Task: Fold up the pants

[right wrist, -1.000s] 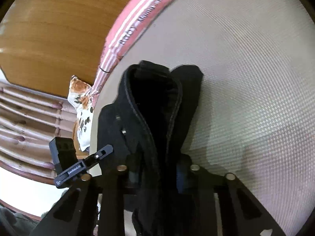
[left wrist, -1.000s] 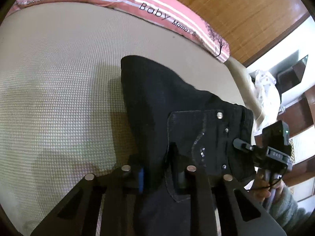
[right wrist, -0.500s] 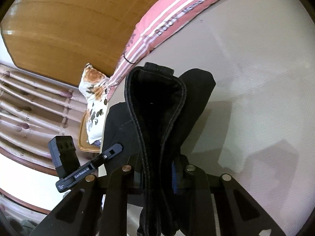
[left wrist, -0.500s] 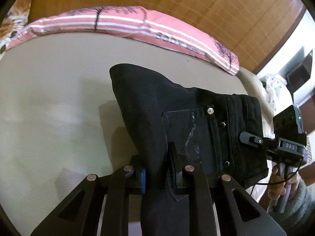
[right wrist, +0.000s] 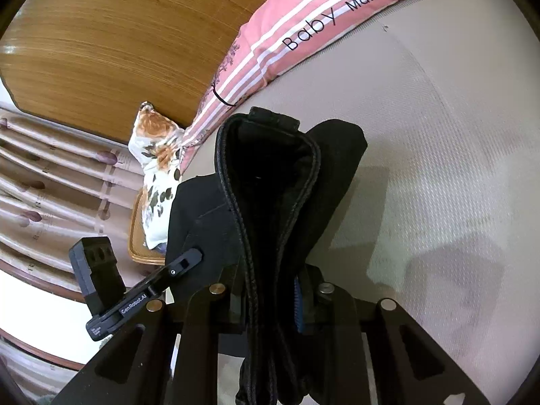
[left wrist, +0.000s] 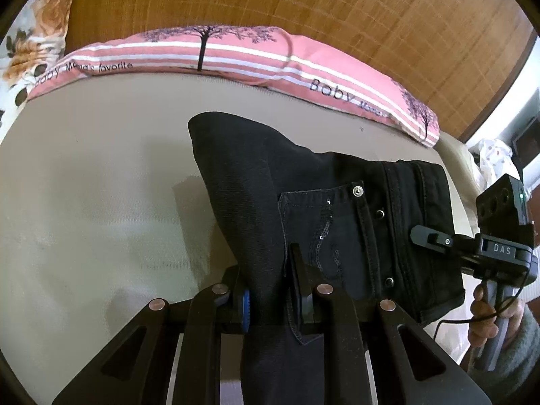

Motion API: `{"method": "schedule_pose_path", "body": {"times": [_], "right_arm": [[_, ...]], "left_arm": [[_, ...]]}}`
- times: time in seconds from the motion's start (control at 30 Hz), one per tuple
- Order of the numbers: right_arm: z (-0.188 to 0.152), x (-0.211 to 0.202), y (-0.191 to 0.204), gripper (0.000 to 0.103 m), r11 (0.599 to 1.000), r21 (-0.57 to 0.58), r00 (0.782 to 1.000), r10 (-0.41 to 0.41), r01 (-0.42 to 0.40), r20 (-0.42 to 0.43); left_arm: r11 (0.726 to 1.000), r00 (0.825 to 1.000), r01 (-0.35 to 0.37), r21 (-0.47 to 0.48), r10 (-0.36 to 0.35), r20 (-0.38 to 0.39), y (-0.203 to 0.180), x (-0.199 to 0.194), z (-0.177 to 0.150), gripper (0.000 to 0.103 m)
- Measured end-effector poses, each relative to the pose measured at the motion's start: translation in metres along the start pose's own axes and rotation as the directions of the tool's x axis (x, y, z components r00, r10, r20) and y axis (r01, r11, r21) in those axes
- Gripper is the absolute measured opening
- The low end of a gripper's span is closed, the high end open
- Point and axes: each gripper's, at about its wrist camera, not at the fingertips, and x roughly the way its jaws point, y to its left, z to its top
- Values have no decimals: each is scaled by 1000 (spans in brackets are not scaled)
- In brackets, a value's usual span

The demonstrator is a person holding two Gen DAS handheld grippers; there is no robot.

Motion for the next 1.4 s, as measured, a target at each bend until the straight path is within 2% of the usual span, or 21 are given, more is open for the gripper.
{"method": "schedule_pose_path", "body": {"times": [0.17, 0.23, 0.33, 0.37, 0.43, 0.5, 0.6, 0.73, 0.83, 0.9, 1.07, 1.13, 1.33, 1.4], "right_arm": [[9, 13, -4, 20, 999, -15, 999, -44, 44, 12], [10, 21, -7, 22, 991, -48, 992, -127, 128, 13], [8, 27, -9, 36, 973, -82, 977, -213, 215, 29], [7, 27, -10, 44, 967, -84, 970, -239, 241, 37], [2, 27, -8, 45, 948, -119, 956, -290, 294, 53], [-5, 26, -5, 50, 929, -154, 941, -330, 337, 71], [-18, 21, 2, 58, 893, -198, 914, -391, 405, 106], [-45, 16, 14, 64, 831, -263, 872, -467, 490, 148], [-64, 9, 22, 68, 795, -298, 849, -493, 528, 189], [-73, 4, 27, 69, 785, -297, 839, -500, 543, 213], [-91, -10, 48, 71, 771, -306, 828, -494, 558, 264], [-99, -14, 57, 78, 762, -319, 824, -491, 563, 281], [-120, -24, 78, 87, 742, -329, 806, -485, 584, 339], [-124, -26, 82, 93, 735, -321, 797, -493, 597, 349]], "left_arm": [[999, 999, -36, 18, 36, 10, 8, 17, 4, 19], [996, 996, -85, 23, 85, -16, 11, 32, 0, 24], [989, 989, -144, 29, 145, -21, 15, 45, -10, 34], [986, 987, -161, 37, 161, -3, 14, 45, -12, 37], [976, 979, -206, 64, 206, 15, 10, 44, -16, 47], [964, 968, -250, 86, 249, 24, 6, 42, -21, 52], [943, 950, -312, 118, 309, 44, -4, 35, -30, 55], [923, 932, -362, 133, 358, 58, -17, 25, -45, 59], [918, 926, -376, 125, 371, 67, -24, 15, -56, 59], [915, 922, -385, 123, 378, 80, -30, 7, -64, 59], [909, 913, -402, 109, 390, 118, -44, -18, -80, 60], [907, 909, -409, 102, 395, 129, -49, -26, -86, 60], [906, 903, -416, 77, 401, 153, -56, -45, -102, 60], [901, 898, -426, 80, 411, 159, -58, -50, -107, 60]]}}
